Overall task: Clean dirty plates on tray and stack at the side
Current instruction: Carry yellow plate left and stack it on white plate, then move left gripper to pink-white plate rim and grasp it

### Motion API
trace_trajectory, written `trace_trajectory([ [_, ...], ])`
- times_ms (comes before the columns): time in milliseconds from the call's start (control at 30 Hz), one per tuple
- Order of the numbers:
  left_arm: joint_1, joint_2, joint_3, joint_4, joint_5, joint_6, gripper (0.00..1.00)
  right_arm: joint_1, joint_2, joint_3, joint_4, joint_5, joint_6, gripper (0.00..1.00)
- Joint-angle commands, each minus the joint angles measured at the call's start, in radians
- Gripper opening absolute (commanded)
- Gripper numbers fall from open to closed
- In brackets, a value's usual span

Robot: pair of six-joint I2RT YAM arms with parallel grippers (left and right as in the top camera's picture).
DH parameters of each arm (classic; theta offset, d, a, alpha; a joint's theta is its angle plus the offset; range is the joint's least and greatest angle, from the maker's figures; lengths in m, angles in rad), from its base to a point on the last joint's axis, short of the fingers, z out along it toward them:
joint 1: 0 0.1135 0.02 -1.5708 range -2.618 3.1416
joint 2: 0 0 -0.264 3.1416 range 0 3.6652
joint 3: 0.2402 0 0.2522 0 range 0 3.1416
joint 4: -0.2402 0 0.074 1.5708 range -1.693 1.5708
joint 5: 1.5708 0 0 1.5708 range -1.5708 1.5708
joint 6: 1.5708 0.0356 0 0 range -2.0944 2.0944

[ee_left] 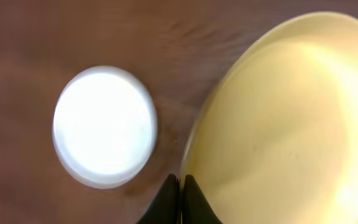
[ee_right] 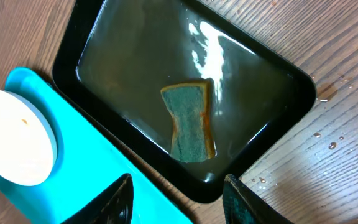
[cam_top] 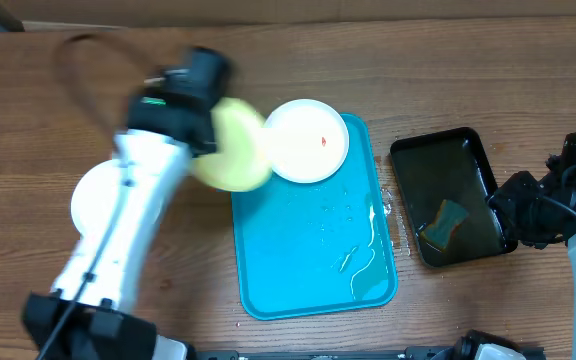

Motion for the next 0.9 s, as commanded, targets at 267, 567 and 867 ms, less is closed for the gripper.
trace_trajectory([
  [267, 0.721, -0.01, -0.293, 0.109, 0.357, -0.013, 0.04, -0.003, -0.006, 0.015, 0.002, -0.002, -0.016, 0.48],
  [567, 0.846, -0.011, -0.36, 0.241, 0.628, 0.184, 0.58, -0.004, -0.006, 0.015, 0.002, -0.002, -0.017, 0.49],
  [867, 0.585, -0.03, -0.24, 0.247, 0.912, 0.492, 0.92, -0.003, -0.006, 0.015, 0.002, -0.002, -0.021, 0.49],
])
